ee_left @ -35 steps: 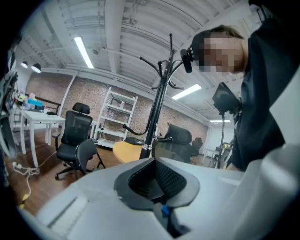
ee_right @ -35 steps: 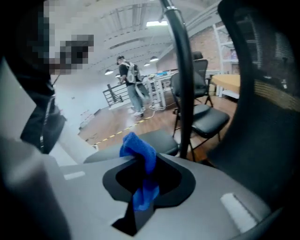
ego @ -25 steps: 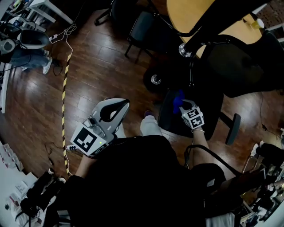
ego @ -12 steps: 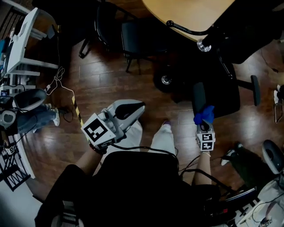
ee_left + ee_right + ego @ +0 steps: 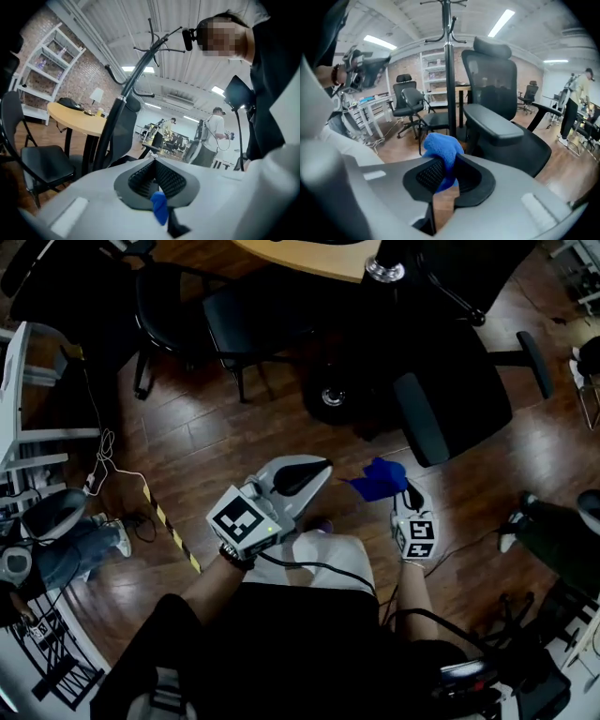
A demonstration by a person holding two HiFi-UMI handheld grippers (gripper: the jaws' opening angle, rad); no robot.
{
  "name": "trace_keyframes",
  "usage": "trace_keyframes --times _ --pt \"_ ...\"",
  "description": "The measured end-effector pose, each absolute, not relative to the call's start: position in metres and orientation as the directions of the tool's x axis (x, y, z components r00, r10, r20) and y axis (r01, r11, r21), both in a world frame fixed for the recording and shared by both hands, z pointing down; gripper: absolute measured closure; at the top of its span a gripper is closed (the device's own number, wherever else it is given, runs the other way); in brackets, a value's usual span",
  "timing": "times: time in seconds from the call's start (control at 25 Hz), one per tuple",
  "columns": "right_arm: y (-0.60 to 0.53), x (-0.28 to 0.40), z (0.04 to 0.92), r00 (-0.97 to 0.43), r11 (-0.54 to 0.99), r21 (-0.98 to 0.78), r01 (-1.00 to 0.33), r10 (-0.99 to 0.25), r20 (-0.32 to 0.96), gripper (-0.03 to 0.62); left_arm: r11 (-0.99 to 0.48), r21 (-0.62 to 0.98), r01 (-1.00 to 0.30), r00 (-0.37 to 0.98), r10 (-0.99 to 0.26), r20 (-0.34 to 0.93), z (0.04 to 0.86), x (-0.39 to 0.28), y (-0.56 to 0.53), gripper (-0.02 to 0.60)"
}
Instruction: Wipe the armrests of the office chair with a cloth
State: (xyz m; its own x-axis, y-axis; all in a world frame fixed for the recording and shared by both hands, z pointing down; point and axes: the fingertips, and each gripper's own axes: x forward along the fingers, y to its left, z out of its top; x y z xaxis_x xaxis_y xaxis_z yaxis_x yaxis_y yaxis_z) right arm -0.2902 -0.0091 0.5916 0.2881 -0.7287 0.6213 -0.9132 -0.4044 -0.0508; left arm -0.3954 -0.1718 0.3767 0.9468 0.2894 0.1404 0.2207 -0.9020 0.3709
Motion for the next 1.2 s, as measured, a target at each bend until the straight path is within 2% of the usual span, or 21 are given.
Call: trace_keyframes --times 0.12,0.24,0.36,0.48,0.6,0.72,0.88,0.92,1.04,1.12,1.2 --pt "-0.029 -0.275 0.606 0.337 -0.437 -0.100 -0.894 -0.802 0.494 0.543 -0.845 0.379 0.378 0.910 0.415 0.018 0.387 -0.370 -0.159 0.575" --pt "-0.060 -0.245 0.619 0.409 -0.453 -0.038 -0.891 -0.837 0.363 0.543 -0.824 0.261 0.502 0.862 0.502 -0.073 0.411 -0.342 -0.163 0.575" --pt "-0.079 -0.221 0.614 0.557 -0.532 0.172 -0.829 -0.810 0.180 0.543 -0.849 0.148 0.508 0.856 0.517 0.027 0.520 -0.304 -0.165 0.575" --pt "-0.087 -0.208 0.606 0.703 -0.692 0.316 -0.649 -0.704 -0.101 0.542 -0.825 0.044 0.564 0.816 0.564 0.124 0.645 -0.269 -0.148 0.575" --pt "-0.076 -0.194 0.612 0.784 -0.809 0.358 -0.466 -0.565 -0.257 0.542 -0.811 0.030 0.584 0.807 0.585 0.084 0.706 -0.257 -0.136 0.575" --pt "-0.073 -0.186 0.610 0.788 -0.825 0.429 -0.368 -0.521 -0.327 0.543 -0.807 0.126 0.577 0.811 0.584 0.031 0.735 -0.251 -0.133 0.575" --pt "-0.100 -0.175 0.618 0.773 -0.832 0.443 -0.334 -0.511 -0.376 0.545 -0.803 0.106 0.586 0.809 0.587 -0.024 0.734 -0.244 -0.148 0.575" --pt "-0.102 -0.173 0.628 0.780 -0.828 0.446 -0.339 -0.512 -0.359 0.546 -0.803 0.122 0.583 0.812 0.582 -0.045 0.731 -0.244 -0.152 0.575" --pt "-0.112 -0.167 0.673 0.806 -0.706 0.628 -0.327 -0.556 -0.205 0.546 -0.772 0.185 0.608 0.793 0.601 -0.099 0.729 -0.255 -0.157 0.575" --pt "-0.125 -0.163 0.698 0.809 -0.673 0.664 -0.326 -0.562 -0.172 0.546 -0.776 0.180 0.605 0.796 0.595 -0.110 0.726 -0.260 -0.168 0.575" --pt "-0.136 -0.162 0.724 0.818 -0.651 0.684 -0.330 -0.559 -0.137 0.546 -0.799 0.221 0.560 0.829 0.538 -0.154 0.714 -0.260 -0.190 0.575"
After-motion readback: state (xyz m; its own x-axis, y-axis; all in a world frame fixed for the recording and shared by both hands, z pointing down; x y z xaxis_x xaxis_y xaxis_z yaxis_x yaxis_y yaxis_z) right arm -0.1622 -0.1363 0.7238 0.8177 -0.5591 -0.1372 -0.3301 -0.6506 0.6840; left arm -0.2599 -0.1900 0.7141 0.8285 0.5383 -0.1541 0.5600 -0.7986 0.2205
